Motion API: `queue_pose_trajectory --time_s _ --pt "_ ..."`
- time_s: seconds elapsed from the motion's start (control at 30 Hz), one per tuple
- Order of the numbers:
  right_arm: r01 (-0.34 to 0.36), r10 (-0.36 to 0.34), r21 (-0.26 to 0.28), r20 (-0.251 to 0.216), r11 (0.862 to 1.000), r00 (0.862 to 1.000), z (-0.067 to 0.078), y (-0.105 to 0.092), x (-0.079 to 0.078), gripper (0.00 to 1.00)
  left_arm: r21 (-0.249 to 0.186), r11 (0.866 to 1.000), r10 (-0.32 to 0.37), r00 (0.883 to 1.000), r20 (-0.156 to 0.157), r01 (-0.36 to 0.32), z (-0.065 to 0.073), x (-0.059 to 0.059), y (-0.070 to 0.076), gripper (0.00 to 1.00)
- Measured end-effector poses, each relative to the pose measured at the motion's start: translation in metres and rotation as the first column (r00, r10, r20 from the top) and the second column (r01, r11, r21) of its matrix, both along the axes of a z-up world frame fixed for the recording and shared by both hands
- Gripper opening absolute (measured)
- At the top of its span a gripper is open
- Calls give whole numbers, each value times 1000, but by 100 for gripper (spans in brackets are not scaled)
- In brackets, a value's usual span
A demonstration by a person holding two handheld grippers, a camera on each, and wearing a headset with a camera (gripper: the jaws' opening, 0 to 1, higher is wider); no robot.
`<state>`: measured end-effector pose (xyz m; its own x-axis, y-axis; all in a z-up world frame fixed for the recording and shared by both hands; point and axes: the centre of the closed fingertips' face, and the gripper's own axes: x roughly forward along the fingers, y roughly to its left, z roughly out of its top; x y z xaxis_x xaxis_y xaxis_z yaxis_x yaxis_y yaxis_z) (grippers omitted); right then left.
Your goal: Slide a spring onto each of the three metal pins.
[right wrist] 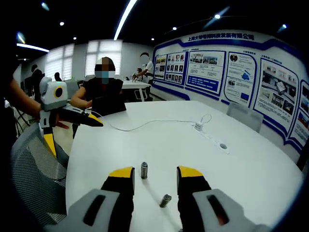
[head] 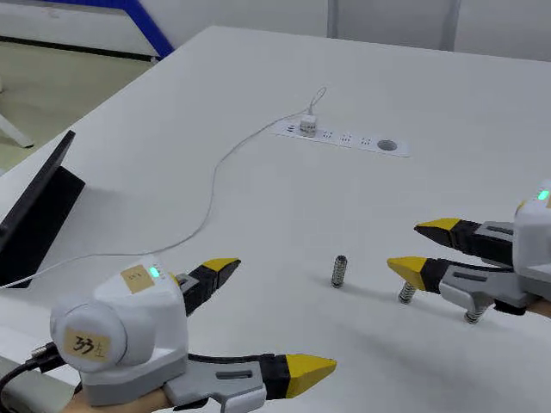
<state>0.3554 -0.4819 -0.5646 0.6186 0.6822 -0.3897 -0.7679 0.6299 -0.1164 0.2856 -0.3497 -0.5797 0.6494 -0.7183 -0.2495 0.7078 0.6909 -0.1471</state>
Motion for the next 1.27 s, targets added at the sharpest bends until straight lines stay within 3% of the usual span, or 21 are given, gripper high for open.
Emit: queue_pose_trajectory --time_s 0.1,0.27,0.33,0.47,0.53,0.77,0.9,0.93,1.1,1.27 --pt "29 -30 47 8 998 1000 5 -15 -12 37 -26 1000 12 1000 19 -11 6 2 2 99" --pt "119 -118 94 -12 988 993 1 -45 -33 39 -32 999 17 1000 16 -16 6 3 1 99" --pt "185 -184 133 -21 974 983 2 -60 -38 41 -23 1000 6 1000 17 -6 5 1 -2 99" --pt "262 -263 161 -16 952 965 3 -82 -49 42 -2 1000 -18 1000 14 18 2 -2 -6 99" --pt "308 -310 191 -19 932 951 4 -92 -56 43 7 1000 -26 999 19 26 2 -3 -7 100" --pt "401 -413 247 -6 882 911 4 -115 -78 47 12 1000 -21 1000 11 21 -1 -2 -6 100" --pt "441 -453 253 -12 861 891 0 -126 -86 48 23 999 -22 1000 12 22 -2 -2 -6 100" --pt "459 -471 265 -20 848 882 0 -129 -88 48 23 999 -24 1000 11 24 -2 -3 -6 100" --pt "484 -502 277 -7 830 865 -1 -134 -93 49 11 1000 -14 1000 6 14 -1 -2 -4 100" --pt "516 -533 284 -22 808 846 -5 -139 -95 49 8 1000 -7 1000 4 7 -1 -1 -3 100"
